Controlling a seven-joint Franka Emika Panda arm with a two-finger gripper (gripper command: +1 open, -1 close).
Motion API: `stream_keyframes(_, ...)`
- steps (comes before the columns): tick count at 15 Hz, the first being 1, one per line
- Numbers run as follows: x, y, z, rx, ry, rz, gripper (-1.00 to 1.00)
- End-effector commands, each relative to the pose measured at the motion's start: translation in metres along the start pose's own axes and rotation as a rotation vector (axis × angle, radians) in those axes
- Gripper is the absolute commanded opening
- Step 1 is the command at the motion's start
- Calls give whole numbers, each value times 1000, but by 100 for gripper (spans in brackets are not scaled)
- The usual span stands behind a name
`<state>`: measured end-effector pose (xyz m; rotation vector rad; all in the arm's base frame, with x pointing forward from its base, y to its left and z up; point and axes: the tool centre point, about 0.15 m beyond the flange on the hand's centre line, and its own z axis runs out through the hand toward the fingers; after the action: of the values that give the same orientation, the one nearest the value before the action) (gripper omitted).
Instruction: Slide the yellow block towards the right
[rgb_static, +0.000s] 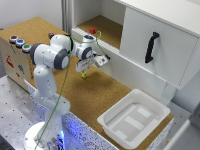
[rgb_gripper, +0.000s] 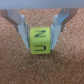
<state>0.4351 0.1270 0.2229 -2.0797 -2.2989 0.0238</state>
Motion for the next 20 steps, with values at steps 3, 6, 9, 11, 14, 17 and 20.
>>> stream_keyframes(3, 15, -3, -32, 17, 91, 179, 100)
stream_keyframes(6, 25, -25, -43, 8, 92, 334, 100)
stream_keyframes(9, 44, -45, -49, -20, 52, 512, 100)
stream_keyframes(11, 54, -52, -54, -59, 25, 652, 100)
stream_keyframes(14, 55, -52, -64, -100, 42, 954, 100)
stream_keyframes(17, 49, -48, -70, -124, 81, 1208, 100)
stream_keyframes(20, 48, -42, -55, -44, 162, 1444, 100)
